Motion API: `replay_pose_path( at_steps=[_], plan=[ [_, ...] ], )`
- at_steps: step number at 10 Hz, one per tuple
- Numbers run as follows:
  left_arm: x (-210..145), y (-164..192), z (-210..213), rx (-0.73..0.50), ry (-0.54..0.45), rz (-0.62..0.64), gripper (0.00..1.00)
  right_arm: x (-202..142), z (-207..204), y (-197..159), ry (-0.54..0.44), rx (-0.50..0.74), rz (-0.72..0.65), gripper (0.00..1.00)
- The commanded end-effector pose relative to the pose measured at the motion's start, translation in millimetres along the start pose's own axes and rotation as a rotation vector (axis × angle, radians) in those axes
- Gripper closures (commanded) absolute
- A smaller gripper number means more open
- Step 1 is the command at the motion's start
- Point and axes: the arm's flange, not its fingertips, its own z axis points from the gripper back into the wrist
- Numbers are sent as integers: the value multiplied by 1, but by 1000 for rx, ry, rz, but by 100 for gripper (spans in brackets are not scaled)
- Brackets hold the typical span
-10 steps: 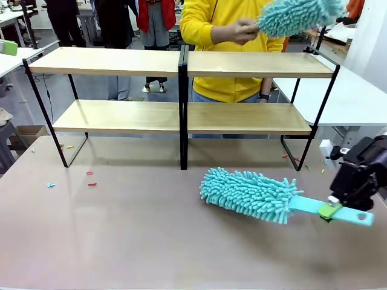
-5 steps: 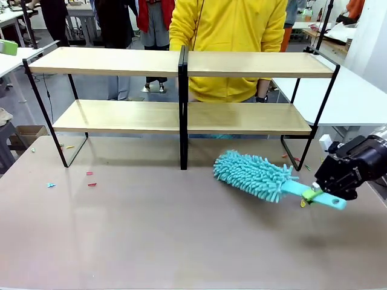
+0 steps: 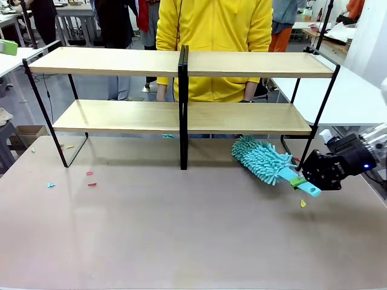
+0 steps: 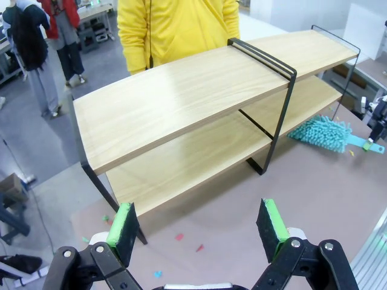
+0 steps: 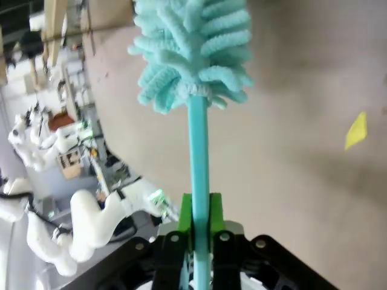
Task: Clean the shelves.
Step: Clean another randomly selected level of the Shelf with the Duster.
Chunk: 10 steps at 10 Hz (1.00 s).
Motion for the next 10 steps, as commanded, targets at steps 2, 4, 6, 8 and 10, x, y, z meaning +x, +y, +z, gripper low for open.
replay_pose_path(
  at_steps=[2, 4, 6, 8, 10],
  plan=[
    [0, -1, 0, 4, 1, 1, 0, -5, -14, 1, -101, -80, -10, 87],
    [0, -1, 0, 4, 1, 1, 0, -6, -10, -4, -163, -152, -59, 87],
    [0, -1, 0, 4, 1, 1, 0, -16, -6, -7, -209, -233, -116, 87],
    [0, -1, 0, 4, 1, 1, 0, -23, -1, -5, -246, -278, -137, 87],
    [0, -1, 0, 4, 1, 1, 0, -36, 4, -3, -205, -307, -157, 87]
  ],
)
